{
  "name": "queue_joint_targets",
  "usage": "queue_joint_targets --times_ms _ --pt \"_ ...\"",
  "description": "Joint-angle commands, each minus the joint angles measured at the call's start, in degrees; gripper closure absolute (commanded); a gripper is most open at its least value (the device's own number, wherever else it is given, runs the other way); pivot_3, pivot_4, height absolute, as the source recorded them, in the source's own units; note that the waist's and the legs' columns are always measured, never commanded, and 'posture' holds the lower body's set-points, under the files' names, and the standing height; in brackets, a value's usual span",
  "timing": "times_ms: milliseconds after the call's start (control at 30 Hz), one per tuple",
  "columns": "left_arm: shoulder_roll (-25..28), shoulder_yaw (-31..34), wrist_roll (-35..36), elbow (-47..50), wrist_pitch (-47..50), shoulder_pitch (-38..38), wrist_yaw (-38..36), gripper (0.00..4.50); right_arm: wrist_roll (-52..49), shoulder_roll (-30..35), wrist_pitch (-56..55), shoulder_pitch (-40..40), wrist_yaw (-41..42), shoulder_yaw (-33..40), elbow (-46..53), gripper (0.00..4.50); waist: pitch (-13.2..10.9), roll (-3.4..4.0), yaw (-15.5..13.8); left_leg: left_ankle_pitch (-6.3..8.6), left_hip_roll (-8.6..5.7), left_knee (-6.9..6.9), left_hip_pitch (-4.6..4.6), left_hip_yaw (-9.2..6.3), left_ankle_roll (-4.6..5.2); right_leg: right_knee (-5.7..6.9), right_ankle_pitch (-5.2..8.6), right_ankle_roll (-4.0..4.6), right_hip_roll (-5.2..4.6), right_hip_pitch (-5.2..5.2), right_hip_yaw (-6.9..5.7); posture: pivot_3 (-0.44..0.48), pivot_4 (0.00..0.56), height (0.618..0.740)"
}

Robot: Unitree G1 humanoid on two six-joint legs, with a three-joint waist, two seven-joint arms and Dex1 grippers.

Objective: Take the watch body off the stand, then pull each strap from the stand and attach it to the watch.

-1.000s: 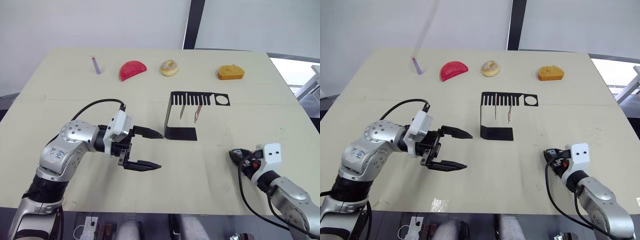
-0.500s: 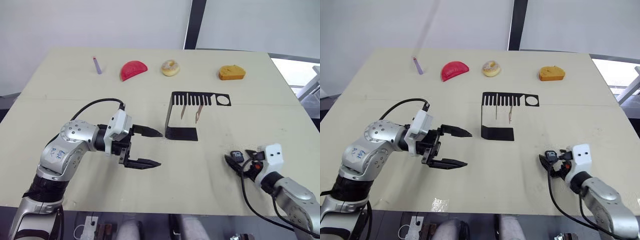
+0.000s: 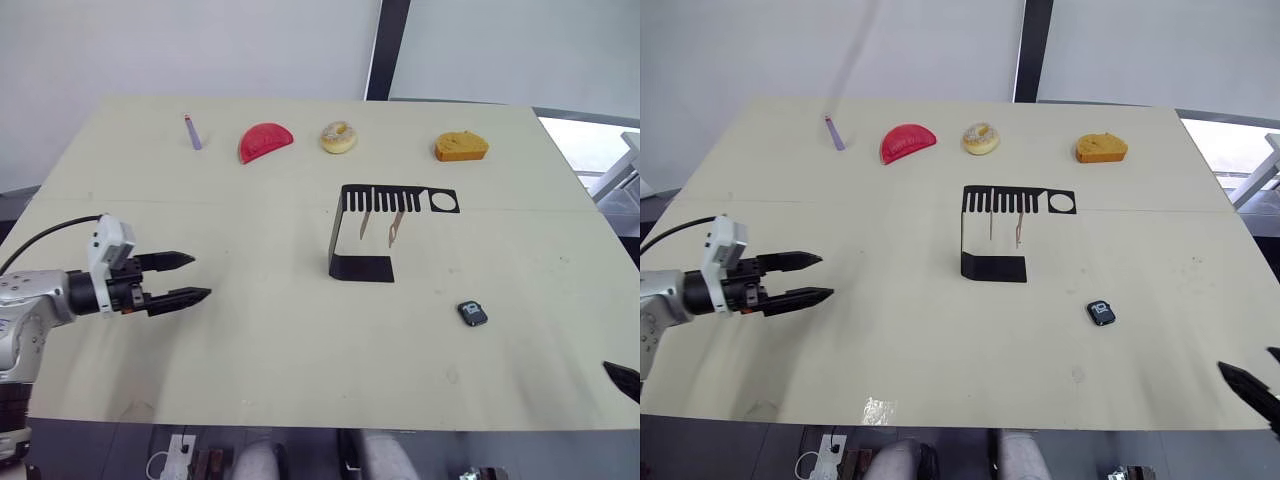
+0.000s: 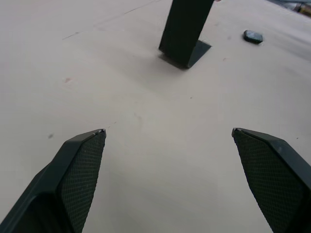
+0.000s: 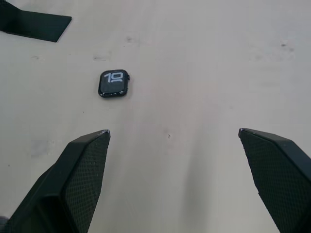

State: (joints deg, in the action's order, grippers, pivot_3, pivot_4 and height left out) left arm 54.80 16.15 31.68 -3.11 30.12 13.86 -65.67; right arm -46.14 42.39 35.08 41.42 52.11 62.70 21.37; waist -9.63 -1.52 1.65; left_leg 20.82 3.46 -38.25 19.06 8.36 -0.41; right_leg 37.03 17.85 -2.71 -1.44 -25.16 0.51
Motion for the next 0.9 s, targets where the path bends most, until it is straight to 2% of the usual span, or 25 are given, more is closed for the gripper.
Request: queue_joint_targets --times_ms 33,233,433,533,633,733,900 --pt "0.75 2.56 -0.32 -0.52 -2.43 0.58 -0.51 0.00 -1.40 0.92 -0.40 0.06 2.10 3.54 -0.34 0.01 0.02 -0.02 0.02 0.00 0.00 0.04 0.00 0.00 -0.01 -0.02 0.00 0.00 0.00 0.00 0.00 0.000 0.150 0.737" --pt "-3.94 1.71 1.36 6.85 -1.29 1.90 4.93 0.00 -2.41 -0.34 0.32 -1.67 0.04 0.87 4.80 0.01 0.02 -0.02 -0.10 -0.01 0.00 0.09 0.02 0.00 -0.02 -0.03 -0.01 -0.01 -0.03 -0.01 0.00 0.000 0.150 0.737" --pt "-13.47 -4.52 2.71 24.76 3.79 1.48 16.70 0.00 -7.89 -3.02 2.91 -4.76 -7.69 -6.48 20.01 0.01 0.03 -0.03 -0.13 -0.04 -0.01 0.08 0.10 -0.02 -0.08 0.03 -0.03 -0.05 -0.02 0.02 0.00 0.000 0.150 0.737" --pt "-16.62 -8.11 1.06 29.42 6.56 2.35 22.64 0.00 -10.98 -3.44 3.99 -7.21 -13.47 -10.86 26.58 0.01 0.03 -0.02 0.05 -0.07 -0.01 0.07 0.12 -0.01 -0.12 0.10 -0.03 -0.05 -0.01 0.03 0.04 0.000 0.150 0.737" --pt "-22.82 -10.93 -0.12 32.02 10.49 4.64 32.44 0.00 -14.06 -2.70 4.67 -10.31 -19.11 -16.29 31.78 0.01 0.03 -0.03 -0.06 -0.13 -0.02 0.06 0.05 -0.01 -0.20 0.14 -0.03 -0.05 0.03 0.18 0.06 0.000 0.150 0.737" --pt "-27.32 -13.55 -2.27 32.93 12.84 5.90 38.79 0.00 -17.09 -1.61 4.92 -14.36 -24.43 -21.22 34.33 0.01 0.04 -0.05 -0.07 -0.14 -0.07 0.01 -0.06 -0.09 -0.18 0.07 -0.03 -0.06 0.03 0.43 0.04 0.000 0.150 0.737" --pt "-29.52 -19.63 -7.44 31.99 10.42 6.59 40.76 0.00 -18.56 0.61 5.22 -21.94 -30.38 -30.60 34.99 0.01 0.04 -0.06 -0.05 -0.18 -0.07 0.00 -0.12 -0.08 -0.18 0.08 -0.03 -0.06 0.05 0.44 0.04 0.000 0.150 0.737"
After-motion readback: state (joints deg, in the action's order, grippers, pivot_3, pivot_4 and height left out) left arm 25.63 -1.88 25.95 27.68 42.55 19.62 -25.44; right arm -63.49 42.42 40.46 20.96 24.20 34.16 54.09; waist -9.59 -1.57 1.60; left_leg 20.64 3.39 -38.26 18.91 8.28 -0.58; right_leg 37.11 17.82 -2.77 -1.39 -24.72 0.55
